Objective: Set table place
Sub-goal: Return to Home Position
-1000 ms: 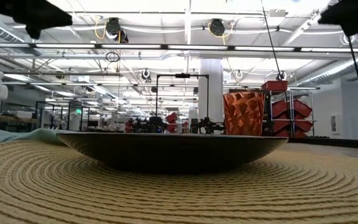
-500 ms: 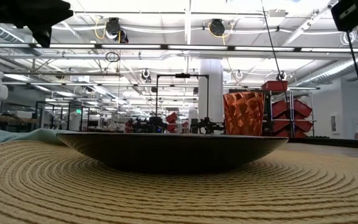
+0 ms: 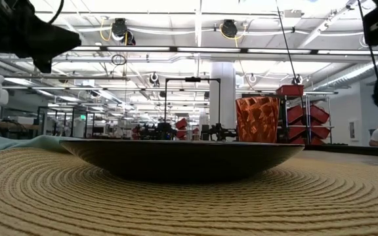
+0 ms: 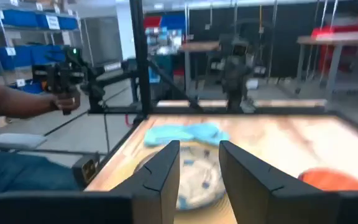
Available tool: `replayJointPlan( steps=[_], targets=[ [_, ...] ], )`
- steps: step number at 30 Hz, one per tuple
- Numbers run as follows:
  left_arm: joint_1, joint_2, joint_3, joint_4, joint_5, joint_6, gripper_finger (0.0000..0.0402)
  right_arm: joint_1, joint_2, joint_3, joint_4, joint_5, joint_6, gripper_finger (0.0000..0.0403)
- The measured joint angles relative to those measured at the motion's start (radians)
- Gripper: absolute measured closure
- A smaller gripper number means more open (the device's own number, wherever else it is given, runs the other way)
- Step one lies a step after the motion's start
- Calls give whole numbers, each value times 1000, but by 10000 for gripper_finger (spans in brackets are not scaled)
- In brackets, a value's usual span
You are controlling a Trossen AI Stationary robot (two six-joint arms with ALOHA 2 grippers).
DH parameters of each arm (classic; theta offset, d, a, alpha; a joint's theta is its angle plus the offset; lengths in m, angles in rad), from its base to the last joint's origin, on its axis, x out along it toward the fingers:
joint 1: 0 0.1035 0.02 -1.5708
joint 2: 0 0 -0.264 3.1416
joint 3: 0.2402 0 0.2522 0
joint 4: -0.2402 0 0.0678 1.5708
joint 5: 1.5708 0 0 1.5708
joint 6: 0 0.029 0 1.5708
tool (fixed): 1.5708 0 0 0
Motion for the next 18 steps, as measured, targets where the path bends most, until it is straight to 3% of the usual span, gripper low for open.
replayJointPlan(
  steps=[4,8,13,18],
  targets=[
    [0,-1,0,44,-15,88,341,112,-6,1,88,125,-143,305],
    [17,0,0,56,-22,121,341,175,-27,-16,71,260,-164,325],
    [101,-1,0,54,-24,118,341,137,-36,-67,135,330,-176,352],
    [220,-1,0,73,44,129,340,13,-36,-94,235,335,-281,363]
  ],
)
